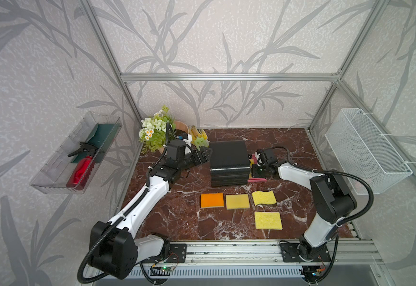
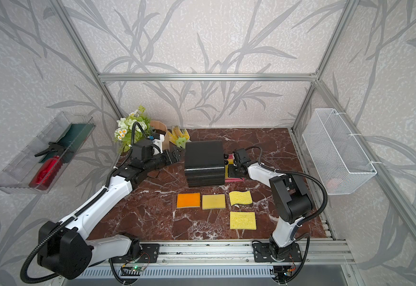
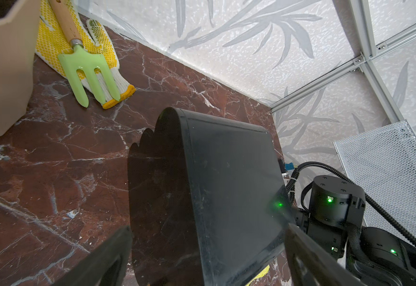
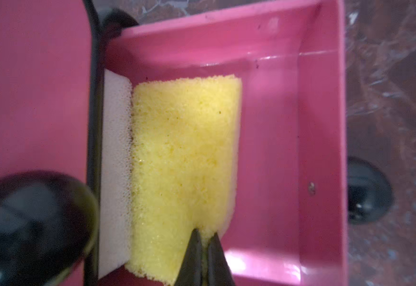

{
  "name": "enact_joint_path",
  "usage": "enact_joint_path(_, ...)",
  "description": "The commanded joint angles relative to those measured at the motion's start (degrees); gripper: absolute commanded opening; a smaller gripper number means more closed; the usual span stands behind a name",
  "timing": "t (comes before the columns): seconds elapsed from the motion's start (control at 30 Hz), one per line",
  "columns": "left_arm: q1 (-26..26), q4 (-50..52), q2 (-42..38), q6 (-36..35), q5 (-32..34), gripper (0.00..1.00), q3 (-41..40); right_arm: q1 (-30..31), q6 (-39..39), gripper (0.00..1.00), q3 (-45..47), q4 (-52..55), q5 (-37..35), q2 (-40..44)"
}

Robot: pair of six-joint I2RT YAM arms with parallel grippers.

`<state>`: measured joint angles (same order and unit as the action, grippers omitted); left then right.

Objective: Take the sponge out of the drawer
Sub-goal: Pick up the sponge from the drawer.

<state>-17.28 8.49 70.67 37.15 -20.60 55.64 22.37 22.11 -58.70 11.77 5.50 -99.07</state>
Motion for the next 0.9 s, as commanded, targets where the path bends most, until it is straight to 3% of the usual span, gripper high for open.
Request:
enact_joint_path(0.0, 0.3, 0.3, -2.0, -1.1, 0.6, 0.95, -0.3, -0.4, -2.2, 0.0, -0.8, 3.1, -1.7, 5.0)
enact_joint_path(0.37, 0.3, 3.2, -3.0, -3.1, 0.1, 0.95, 2.1, -4.3, -8.8, 0.0, -2.0, 11.5, -8.4, 15.0)
enact_joint_path(0.53, 0.3, 6.8, -1.6, -6.2, -6.0, 0.95, 6.7, -5.3, -14.6, 0.0, -5.1, 16.5, -9.5, 19.4)
enact_joint_path(0.67, 0.0, 11.2, -0.2, -9.9, -11.4, 0.95, 11.5, -5.8, -19.7, 0.0, -9.2, 19.2, -2.4, 23.5)
enact_joint_path(0.87, -2.8, 19.7, 3.6, -17.0, -15.1, 0.94, 20.4, -5.0, -27.3, 0.0, -16.8, 25.1, 15.1, 25.8)
